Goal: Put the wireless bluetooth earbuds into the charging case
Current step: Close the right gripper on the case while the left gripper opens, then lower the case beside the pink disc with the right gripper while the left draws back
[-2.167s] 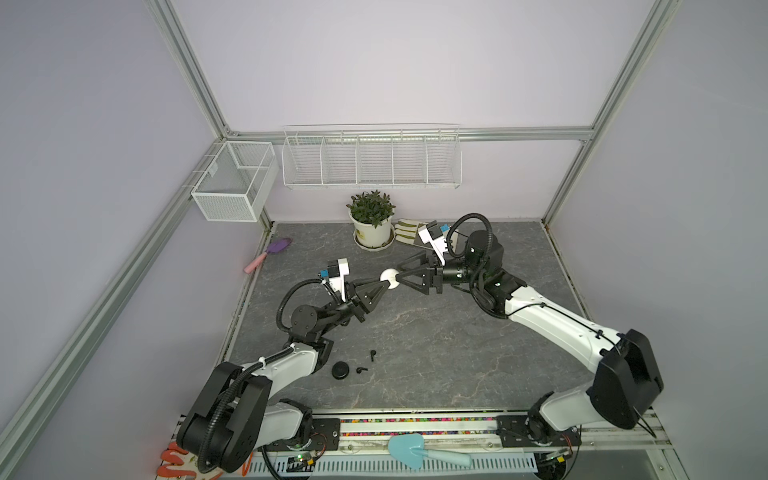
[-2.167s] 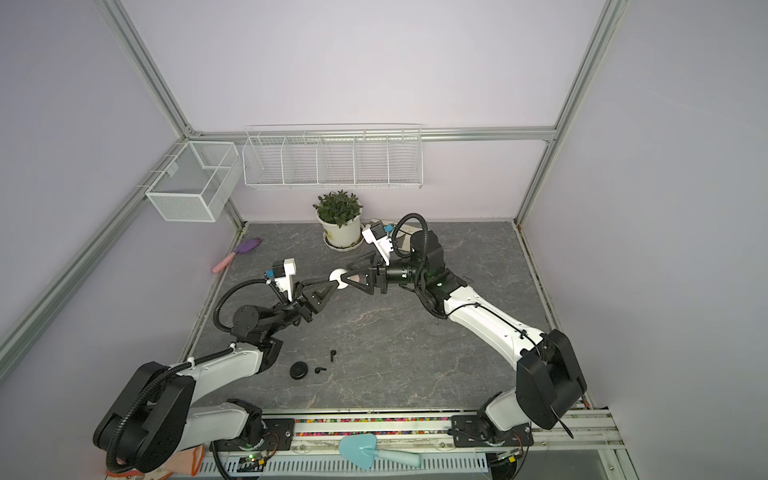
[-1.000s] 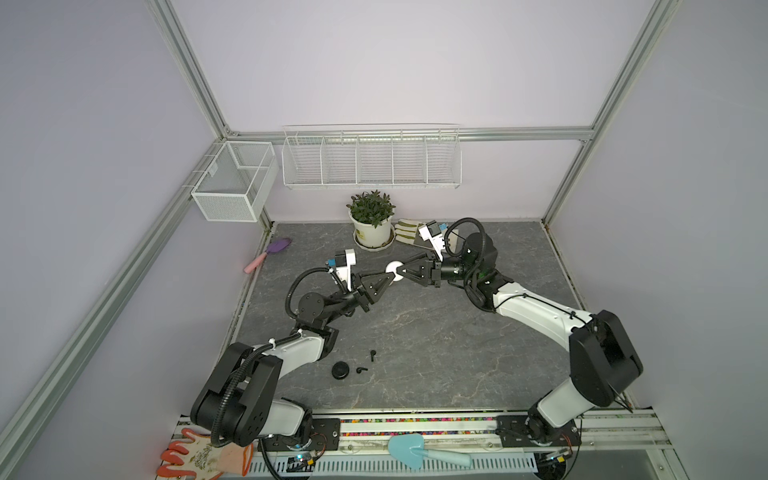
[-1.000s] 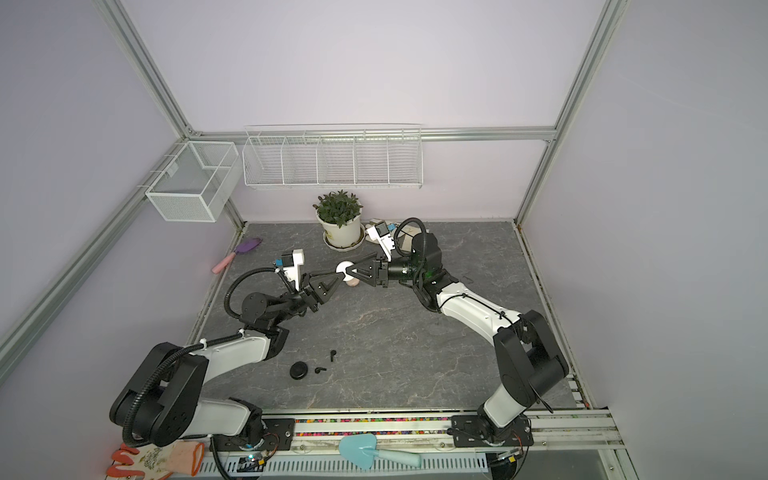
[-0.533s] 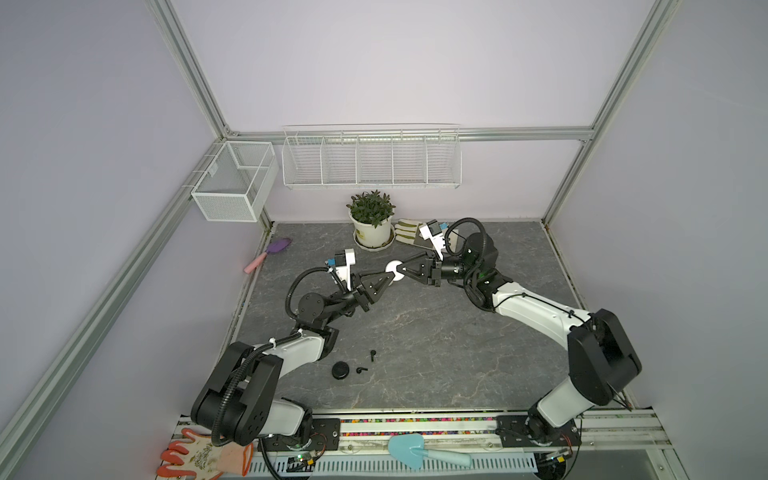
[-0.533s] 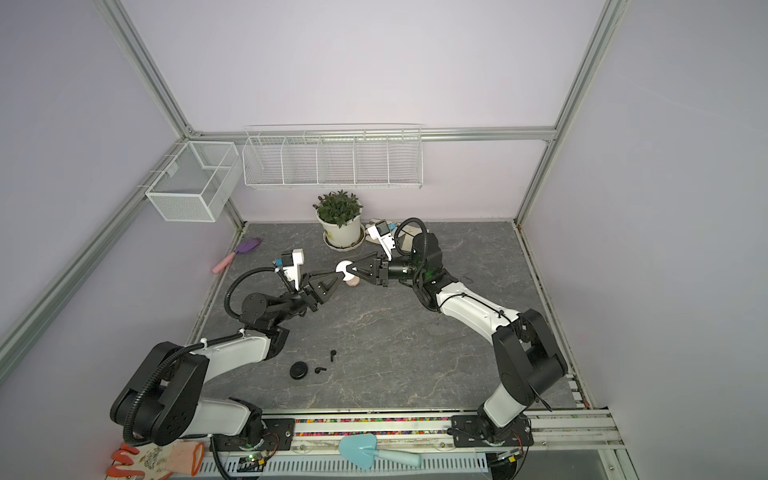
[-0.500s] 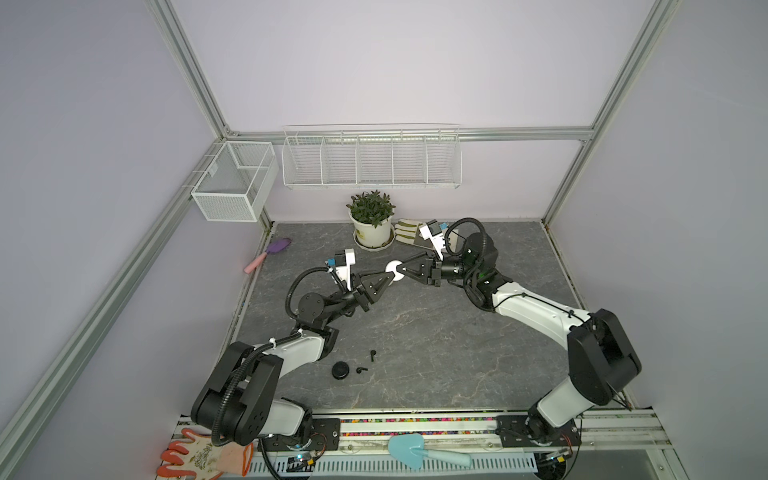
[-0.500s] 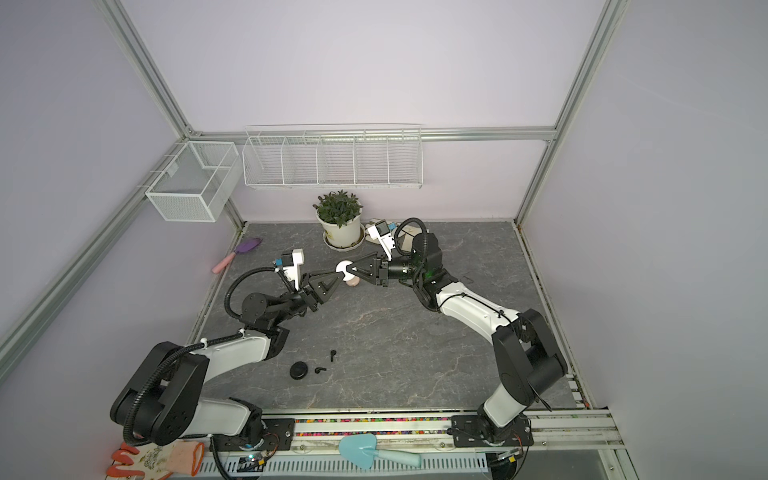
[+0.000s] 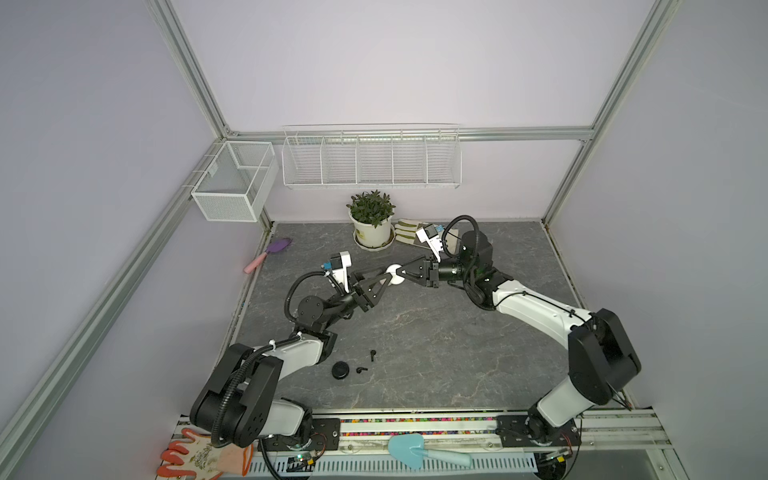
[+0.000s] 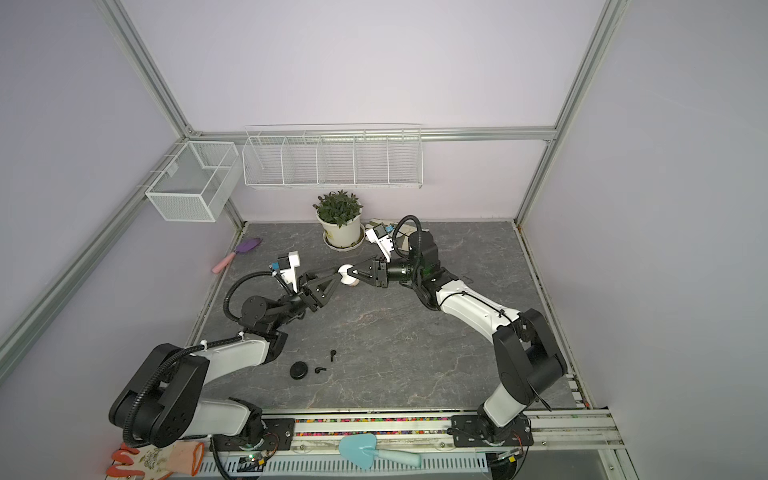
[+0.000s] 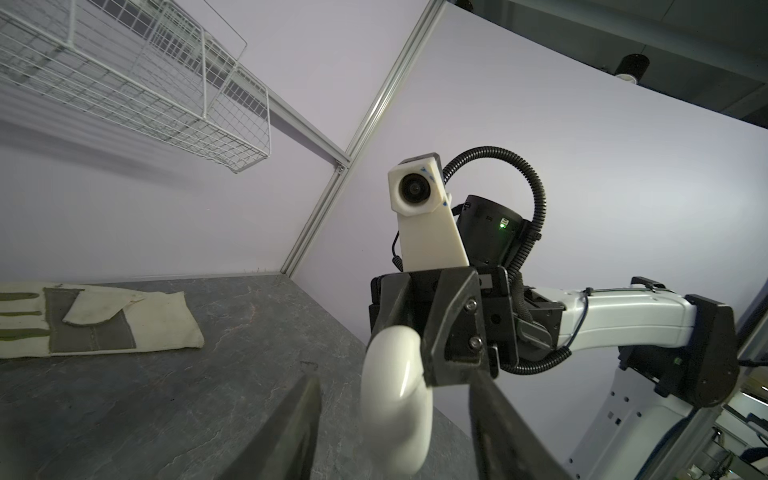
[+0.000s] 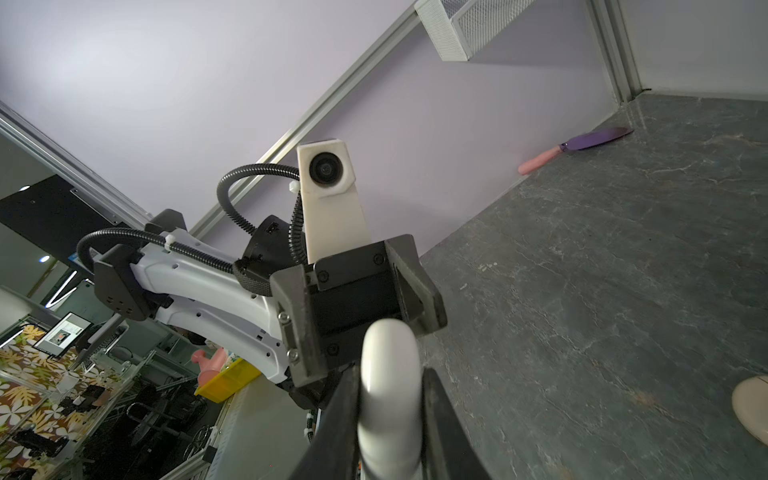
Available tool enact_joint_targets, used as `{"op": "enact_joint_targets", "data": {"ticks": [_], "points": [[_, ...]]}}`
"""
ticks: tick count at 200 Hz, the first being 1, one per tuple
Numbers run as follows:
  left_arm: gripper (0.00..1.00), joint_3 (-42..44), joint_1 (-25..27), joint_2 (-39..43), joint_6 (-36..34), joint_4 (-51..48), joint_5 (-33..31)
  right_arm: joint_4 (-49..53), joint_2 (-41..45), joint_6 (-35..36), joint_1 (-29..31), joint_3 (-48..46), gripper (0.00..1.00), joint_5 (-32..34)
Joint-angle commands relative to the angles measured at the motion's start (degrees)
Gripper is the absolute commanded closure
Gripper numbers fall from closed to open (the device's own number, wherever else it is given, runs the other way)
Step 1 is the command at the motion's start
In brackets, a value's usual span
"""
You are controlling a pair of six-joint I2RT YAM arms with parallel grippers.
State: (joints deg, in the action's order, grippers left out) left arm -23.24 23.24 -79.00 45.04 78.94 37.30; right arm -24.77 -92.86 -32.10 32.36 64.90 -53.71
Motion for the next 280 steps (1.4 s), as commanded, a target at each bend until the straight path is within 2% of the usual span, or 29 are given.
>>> {"op": "enact_joint_targets", "data": {"ticks": [1,40,66,105,166,209,280], "points": [[0.32,2.2,-1.7,2.7,-1.6,-3.3,-4.0,7.6,-1.5,4.9,-1.1,3.0,0.80,0.6],[0.23,0.5,-2.1,10.4,-10.2,-27.0,-8.7,17.4,-2.3,11.4,-2.2,4.6,0.81,5.2],[0.20,-2.7,-1.9,10.9,-13.4,-38.7,-11.5,18.4,-3.5,12.2,-3.2,3.2,0.82,7.9],[0.19,-3.0,-2.0,7.4,-9.9,-39.0,-13.9,25.9,-8.8,16.0,-4.5,4.7,0.82,13.5],[0.19,-3.2,-1.9,6.3,-10.4,-40.5,-15.9,31.7,-21.9,16.7,-6.6,13.5,0.83,19.7],[0.19,-3.2,-1.9,5.6,-10.7,-40.5,-16.7,32.7,-28.8,16.1,-6.7,20.0,0.83,21.0],[0.17,-4.9,-2.1,2.4,-10.2,-39.3,-14.0,33.4,-35.6,13.8,-6.4,27.4,0.82,21.6]]}}
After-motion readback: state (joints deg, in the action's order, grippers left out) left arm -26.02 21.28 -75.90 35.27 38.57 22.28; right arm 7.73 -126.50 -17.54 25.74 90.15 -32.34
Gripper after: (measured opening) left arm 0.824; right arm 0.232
